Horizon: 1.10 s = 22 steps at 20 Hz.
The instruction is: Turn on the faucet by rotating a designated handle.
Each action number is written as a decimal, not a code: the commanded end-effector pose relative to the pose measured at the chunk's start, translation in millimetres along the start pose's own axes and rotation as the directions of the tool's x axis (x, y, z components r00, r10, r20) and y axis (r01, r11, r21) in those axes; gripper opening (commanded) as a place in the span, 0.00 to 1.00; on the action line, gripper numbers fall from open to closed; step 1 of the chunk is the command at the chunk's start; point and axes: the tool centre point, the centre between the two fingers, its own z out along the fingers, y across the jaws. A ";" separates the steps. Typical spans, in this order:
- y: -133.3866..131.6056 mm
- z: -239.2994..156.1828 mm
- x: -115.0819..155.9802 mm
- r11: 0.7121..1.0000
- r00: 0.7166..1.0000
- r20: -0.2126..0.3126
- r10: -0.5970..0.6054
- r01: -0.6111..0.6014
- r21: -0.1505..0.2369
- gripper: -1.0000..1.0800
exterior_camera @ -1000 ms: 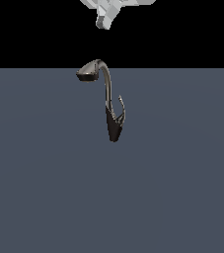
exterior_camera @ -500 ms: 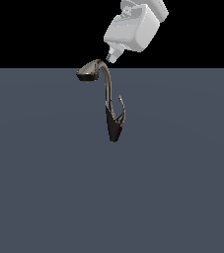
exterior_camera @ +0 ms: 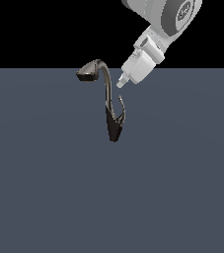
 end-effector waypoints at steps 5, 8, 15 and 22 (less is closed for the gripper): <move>-15.9 19.9 36.1 0.987 0.987 0.059 0.148 -0.152 0.061 0.00; -19.5 26.0 46.7 0.978 0.979 0.078 0.189 -0.195 0.076 0.00; -22.2 31.2 55.1 0.969 0.971 0.094 0.222 -0.230 0.088 0.00; -17.2 31.2 52.0 0.969 0.971 0.094 0.221 -0.229 0.088 0.00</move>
